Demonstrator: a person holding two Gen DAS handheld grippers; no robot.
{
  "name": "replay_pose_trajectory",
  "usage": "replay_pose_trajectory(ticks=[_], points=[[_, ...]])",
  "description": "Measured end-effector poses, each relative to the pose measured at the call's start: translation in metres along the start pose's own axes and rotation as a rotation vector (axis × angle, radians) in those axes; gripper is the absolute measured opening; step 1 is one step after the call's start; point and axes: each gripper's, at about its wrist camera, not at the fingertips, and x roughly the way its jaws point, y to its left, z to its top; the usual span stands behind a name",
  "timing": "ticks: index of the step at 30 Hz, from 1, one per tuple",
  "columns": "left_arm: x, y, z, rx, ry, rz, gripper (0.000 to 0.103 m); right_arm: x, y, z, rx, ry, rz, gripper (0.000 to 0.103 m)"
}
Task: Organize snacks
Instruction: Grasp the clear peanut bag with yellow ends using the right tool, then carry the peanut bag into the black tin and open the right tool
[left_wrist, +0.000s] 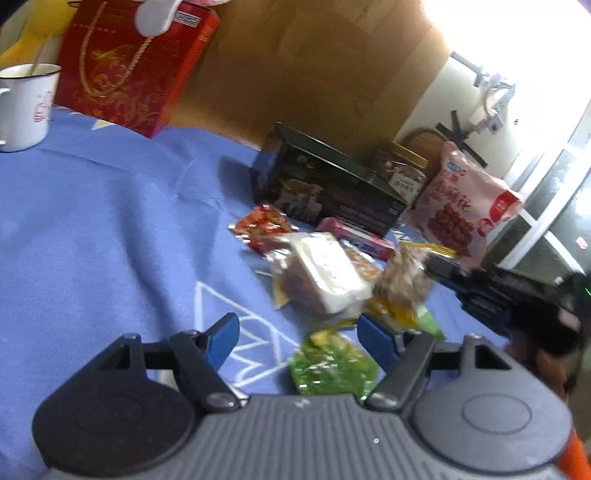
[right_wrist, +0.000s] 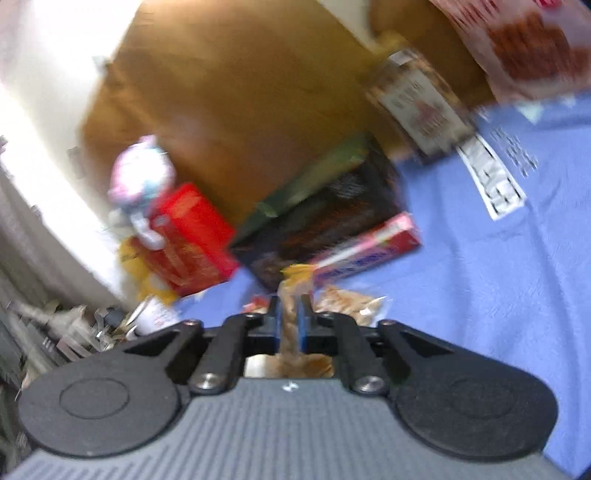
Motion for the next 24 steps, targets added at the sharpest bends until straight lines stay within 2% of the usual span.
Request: replay_pose_trajectory(ticks=[4, 7, 9, 10, 12, 15, 20, 24], points=[[0.002, -0.015, -0.002, 0.029, 0.011, -0.055, 0.072, -0.049, 0.003, -0.025, 0.015, -0.012, 0.095, 0.010], [0.007, -0.031, -0.007, 0.070, 0.052, -0.112, 0.072, -0.067, -0.010, -0.044, 0.018, 0.046, 0.097, 0.012], [0.014, -0.044, -0.011, 0.105, 0.087, -0.145, 0.072, -0.074, -0.023, -0.055, 0.057, 0.066, 0.066, 0.016], [0.018, -0.051, -0.014, 0.122, 0.103, -0.151, 0.072, -0.080, -0.030, -0.059, 0.083, 0.058, 0.021, 0.019], [0.021, -0.061, -0.019, 0.137, 0.129, -0.176, 0.072, -0.091, -0.034, -0.067, 0.080, 0.025, -0.017, 0.040], [0.023, -0.072, -0.028, 0.140, 0.184, -0.231, 0.072, -0.105, -0.030, -0.072, 0.023, -0.002, -0.029, 0.047], [0.027, -0.074, -0.042, 0.102, 0.274, -0.266, 0.072, -0.102, -0.032, -0.061, -0.004, -0.024, -0.033, 0.047], [0.038, -0.075, -0.050, 0.052, 0.326, -0.285, 0.072, -0.091, -0.037, -0.064, -0.044, 0.015, -0.019, 0.042]])
